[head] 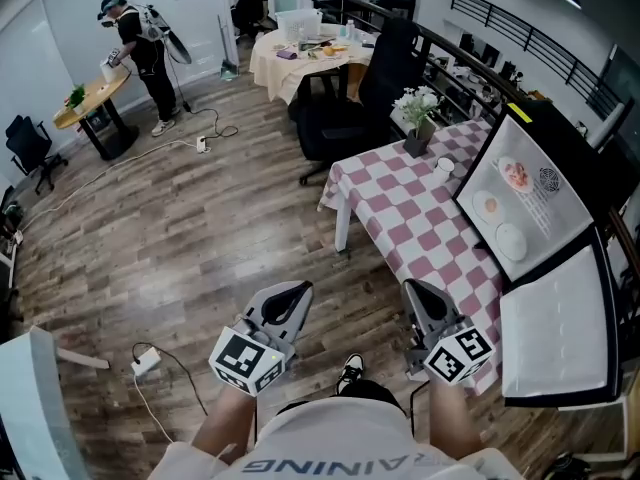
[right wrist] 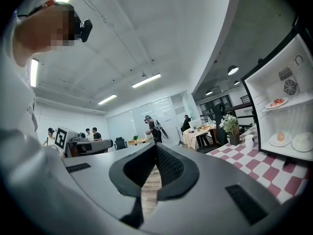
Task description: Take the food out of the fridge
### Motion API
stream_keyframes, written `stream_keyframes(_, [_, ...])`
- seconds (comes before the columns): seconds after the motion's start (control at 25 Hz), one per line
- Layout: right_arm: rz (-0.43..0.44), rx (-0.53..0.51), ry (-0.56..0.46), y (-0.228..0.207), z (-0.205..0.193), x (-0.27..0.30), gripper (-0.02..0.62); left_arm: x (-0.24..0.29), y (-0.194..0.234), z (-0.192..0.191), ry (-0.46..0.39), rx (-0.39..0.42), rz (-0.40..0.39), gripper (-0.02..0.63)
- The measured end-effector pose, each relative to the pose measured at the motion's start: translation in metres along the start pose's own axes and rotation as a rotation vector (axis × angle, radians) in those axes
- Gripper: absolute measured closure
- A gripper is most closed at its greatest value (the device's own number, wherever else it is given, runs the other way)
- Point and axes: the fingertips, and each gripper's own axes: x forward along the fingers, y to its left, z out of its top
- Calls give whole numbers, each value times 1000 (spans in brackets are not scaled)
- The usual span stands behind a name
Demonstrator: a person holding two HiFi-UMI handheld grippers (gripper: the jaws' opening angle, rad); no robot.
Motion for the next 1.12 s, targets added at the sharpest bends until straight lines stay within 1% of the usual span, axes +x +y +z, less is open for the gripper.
stream_keyframes(0.16, [11,5,5,-38,12,15,574,41,9,2,12,-11,6,601])
stream_keyframes(0.24, [3,8,-8,-59,19,20,574,63,12,5,18,-13,9,601])
stream_keyframes(0.44, [-77,0,-140,-123,51,15,574,115,15,4,47,-12,12,601])
stream_keyframes(0.52, [-93,0,-158,-143,57,15,574,133,17,3,51,-19,13,601])
stream_keyframes(0.68, [-116,19,-153,-173,59,16,574,165,17,4,57,-18,-3,601])
stream_keyframes(0.76, [-127,29,-154,-187,59,18,575,183,17,5,58,-14,-18,601])
stream_keyframes(0.92, [-155,14,-159,-210,61,19,574,215,14,4,54,1,-62,601])
stream_keyframes(1.12, [-239,9,-179,-240,67,12,574,259,13,5,48,16,-163,601])
